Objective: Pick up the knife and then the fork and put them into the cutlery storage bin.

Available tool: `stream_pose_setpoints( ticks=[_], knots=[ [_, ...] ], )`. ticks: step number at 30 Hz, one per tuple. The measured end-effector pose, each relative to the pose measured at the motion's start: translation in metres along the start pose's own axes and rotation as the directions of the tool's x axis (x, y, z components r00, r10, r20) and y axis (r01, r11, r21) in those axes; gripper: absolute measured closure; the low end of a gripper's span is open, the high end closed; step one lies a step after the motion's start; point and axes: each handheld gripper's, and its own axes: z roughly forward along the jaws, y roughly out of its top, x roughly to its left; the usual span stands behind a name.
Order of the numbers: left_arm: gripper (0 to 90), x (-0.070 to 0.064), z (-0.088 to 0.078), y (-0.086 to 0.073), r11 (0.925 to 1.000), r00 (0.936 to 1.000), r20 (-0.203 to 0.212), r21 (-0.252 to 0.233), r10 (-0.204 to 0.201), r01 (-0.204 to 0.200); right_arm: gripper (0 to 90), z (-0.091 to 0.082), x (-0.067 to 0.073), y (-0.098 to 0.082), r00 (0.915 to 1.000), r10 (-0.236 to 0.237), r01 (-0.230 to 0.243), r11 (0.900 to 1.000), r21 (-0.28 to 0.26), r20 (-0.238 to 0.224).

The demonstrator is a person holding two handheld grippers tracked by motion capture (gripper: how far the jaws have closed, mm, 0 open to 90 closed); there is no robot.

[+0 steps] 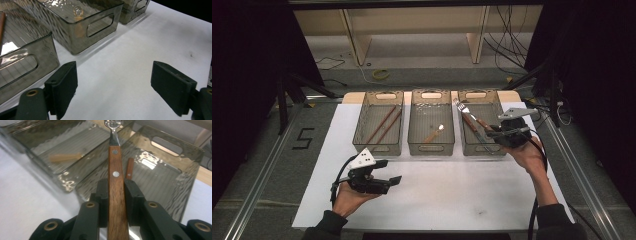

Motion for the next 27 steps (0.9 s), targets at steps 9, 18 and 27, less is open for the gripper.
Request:
stream_pose_setpoints(
  ticks=[9,18,27],
  knots=[
    [20.9,0.004,-0.006,-0.006,0.9995,0.9995,-0.022,-0.021,-0.023,0.023,76.1,0.014,-0.017,0.011,0.9963,0.061,-0.063,0.998,0.030,0.061],
    [20.8,0.005,-0.007,-0.012,0.9990,0.9990,-0.018,-0.021,-0.040,0.039,76.0,0.029,-0.028,0.008,0.9853,0.127,-0.135,0.988,0.069,0.115],
    [20.4,0.004,-0.009,-0.015,0.9984,0.9986,-0.011,-0.024,-0.051,0.051,75.9,0.047,-0.034,0.006,0.9775,0.152,-0.170,0.979,0.116,0.146]
  ],
)
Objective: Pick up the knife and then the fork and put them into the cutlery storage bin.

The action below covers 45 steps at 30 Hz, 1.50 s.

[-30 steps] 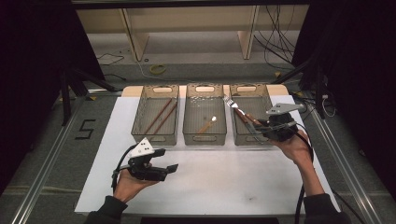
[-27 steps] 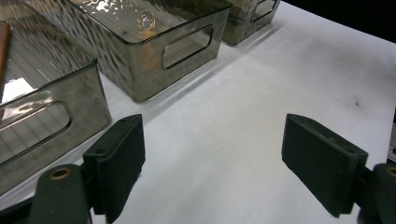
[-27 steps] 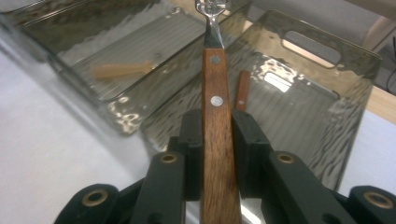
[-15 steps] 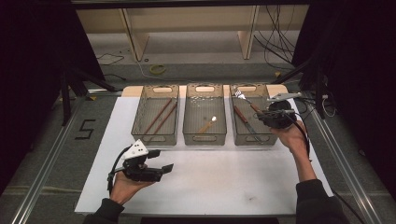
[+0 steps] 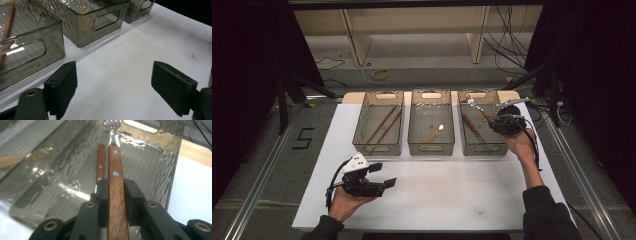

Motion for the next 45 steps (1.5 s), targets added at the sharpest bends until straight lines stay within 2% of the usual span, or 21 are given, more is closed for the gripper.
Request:
stream_pose_setpoints(
  ticks=[10,11,14,22,25,30,32,34,41,45],
  knots=[
    [20.1,0.000,-0.001,-0.002,0.9999,0.9999,0.005,-0.005,-0.009,0.009,73.3,0.017,0.003,0.000,0.9999,0.014,-0.014,0.999,0.031,-0.007],
    [20.1,0.000,-0.002,-0.001,0.9999,0.9999,0.006,-0.006,-0.009,0.009,68.2,0.017,0.003,0.000,0.9996,0.023,-0.023,0.999,0.027,-0.014],
    [20.0,0.000,-0.002,-0.001,0.9998,0.9999,0.007,-0.014,-0.014,0.014,61.3,0.015,0.005,0.002,0.9994,0.022,-0.022,1.000,0.005,-0.026],
    [20.0,0.000,-0.002,-0.002,0.9998,0.9998,0.010,-0.014,-0.017,0.017,50.3,0.001,0.008,0.002,0.9950,0.039,-0.045,0.997,-0.059,-0.091],
    [20.0,-0.001,-0.001,-0.001,0.9997,0.9996,0.019,-0.014,-0.019,0.020,42.0,-0.005,0.010,0.000,0.9876,0.071,-0.083,0.993,-0.086,-0.140],
    [20.0,-0.001,0.000,-0.002,0.9998,0.9994,0.031,-0.009,-0.016,0.017,32.9,-0.018,0.021,-0.007,0.9751,0.079,-0.106,0.987,-0.119,-0.207],
    [20.0,-0.001,0.000,-0.002,0.9998,0.9993,0.034,-0.007,-0.017,0.017,31.9,-0.025,0.026,-0.010,0.9687,0.073,-0.107,0.985,-0.135,-0.237],
    [20.0,-0.002,0.001,-0.003,0.9998,0.9991,0.039,-0.007,-0.018,0.018,30.6,-0.033,0.034,-0.014,0.9673,0.053,-0.097,0.981,-0.170,-0.248],
    [20.0,-0.004,0.002,-0.004,0.9998,0.9983,0.056,-0.001,-0.019,0.019,28.6,-0.056,0.055,-0.035,0.9461,0.020,-0.091,0.974,-0.206,-0.323],
    [20.0,-0.004,0.002,-0.004,0.9997,0.9979,0.060,-0.002,-0.025,0.025,27.5,-0.062,0.063,-0.043,0.9438,0.003,-0.080,0.973,-0.219,-0.330]
  ],
)
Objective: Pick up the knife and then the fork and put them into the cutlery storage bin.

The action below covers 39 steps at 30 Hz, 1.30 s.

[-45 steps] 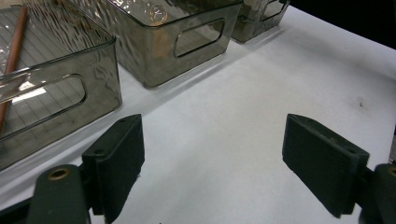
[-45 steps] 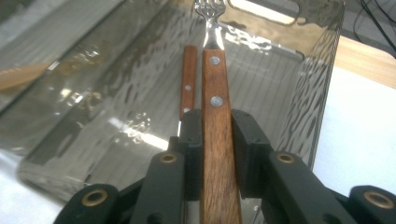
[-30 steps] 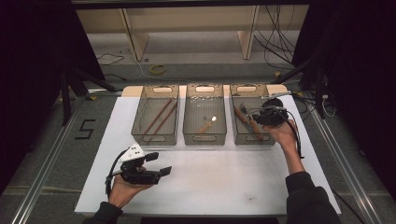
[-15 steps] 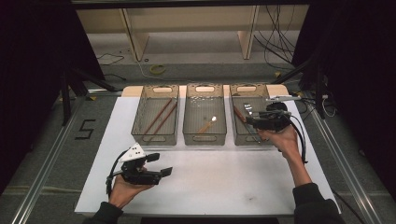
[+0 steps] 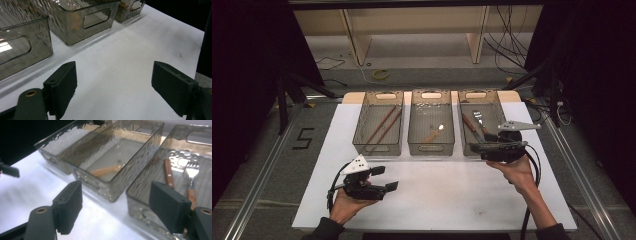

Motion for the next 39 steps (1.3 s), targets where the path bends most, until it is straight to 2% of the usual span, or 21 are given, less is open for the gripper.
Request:
stream_pose_setpoints(
  ticks=[5,13,22,32,39],
  knots=[
    [20.0,-0.001,0.000,0.000,1.0000,1.0000,0.006,-0.002,-0.004,0.004,26.9,-0.004,0.010,-0.009,0.9997,-0.021,0.021,1.000,0.005,-0.011],
    [20.1,-0.001,-0.001,-0.001,1.0000,0.9999,0.015,0.001,-0.005,0.005,25.8,-0.007,0.020,-0.023,0.9990,-0.022,0.022,1.000,-0.014,-0.038],
    [20.0,-0.003,0.000,-0.001,1.0000,0.9997,0.025,0.000,-0.007,0.007,25.5,-0.013,0.031,-0.041,0.9960,-0.004,0.000,0.999,-0.047,-0.089],
    [19.7,-0.004,0.000,-0.002,0.9999,0.9992,0.036,-0.003,-0.016,0.016,23.0,-0.018,0.040,-0.065,0.9938,0.001,-0.008,0.998,-0.062,-0.111],
    [19.5,-0.005,-0.001,-0.004,0.9999,0.9990,0.041,0.004,-0.016,0.016,21.3,-0.018,0.044,-0.077,0.9936,-0.001,-0.004,0.999,-0.045,-0.113]
  ],
)
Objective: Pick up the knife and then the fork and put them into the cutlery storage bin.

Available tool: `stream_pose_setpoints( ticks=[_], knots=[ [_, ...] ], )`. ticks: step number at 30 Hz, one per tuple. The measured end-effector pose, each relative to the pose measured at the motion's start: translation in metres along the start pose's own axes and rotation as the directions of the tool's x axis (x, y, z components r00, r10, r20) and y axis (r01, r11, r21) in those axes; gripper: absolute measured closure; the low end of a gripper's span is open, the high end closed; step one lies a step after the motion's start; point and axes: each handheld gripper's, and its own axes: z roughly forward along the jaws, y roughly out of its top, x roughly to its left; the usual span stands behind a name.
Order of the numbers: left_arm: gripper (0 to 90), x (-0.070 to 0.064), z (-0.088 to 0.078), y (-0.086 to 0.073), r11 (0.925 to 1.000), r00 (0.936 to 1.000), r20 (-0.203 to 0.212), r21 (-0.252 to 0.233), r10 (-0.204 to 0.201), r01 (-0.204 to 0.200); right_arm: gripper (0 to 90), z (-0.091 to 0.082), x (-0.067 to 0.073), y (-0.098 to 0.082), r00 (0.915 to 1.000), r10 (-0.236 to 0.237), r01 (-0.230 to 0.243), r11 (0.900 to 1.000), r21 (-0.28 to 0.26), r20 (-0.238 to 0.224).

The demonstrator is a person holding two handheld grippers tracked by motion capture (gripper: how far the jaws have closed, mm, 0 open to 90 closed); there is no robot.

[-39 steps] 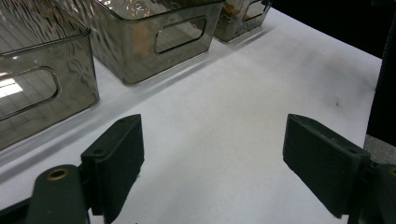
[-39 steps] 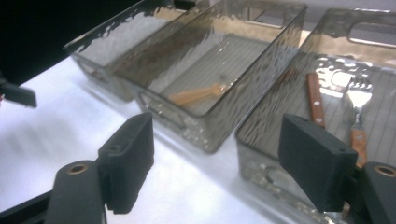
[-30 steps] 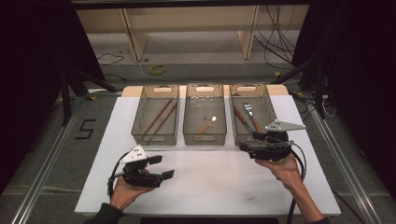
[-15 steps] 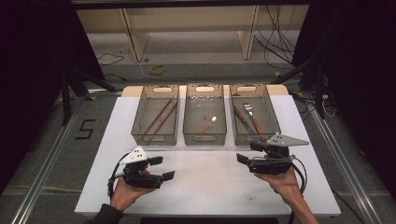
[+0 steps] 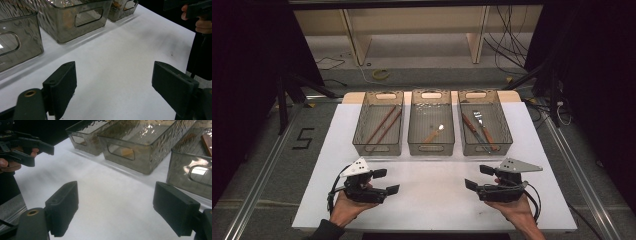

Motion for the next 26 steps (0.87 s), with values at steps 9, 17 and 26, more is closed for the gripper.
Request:
stream_pose_setpoints(
  ticks=[9,17,26],
  knots=[
    [19.2,-0.0008,-0.0008,-0.0024,1.0000,1.0000,0.004,0.001,0.000,0.000,20.8,-0.0028,0.0007,-0.0057,1.0000,0.007,-0.007,1.000,0.001,0.007],
    [19.2,-0.0006,-0.0013,-0.0022,1.0000,1.0000,0.000,-0.007,-0.002,0.002,20.4,-0.0035,-0.0008,-0.0066,0.9999,0.005,-0.005,1.000,-0.004,0.014],
    [19.2,-0.0002,-0.0016,-0.0026,1.0000,1.0000,0.003,-0.008,-0.003,0.003,20.3,-0.0045,-0.0002,-0.0063,0.9998,0.001,-0.001,1.000,-0.018,0.020]
  ],
)
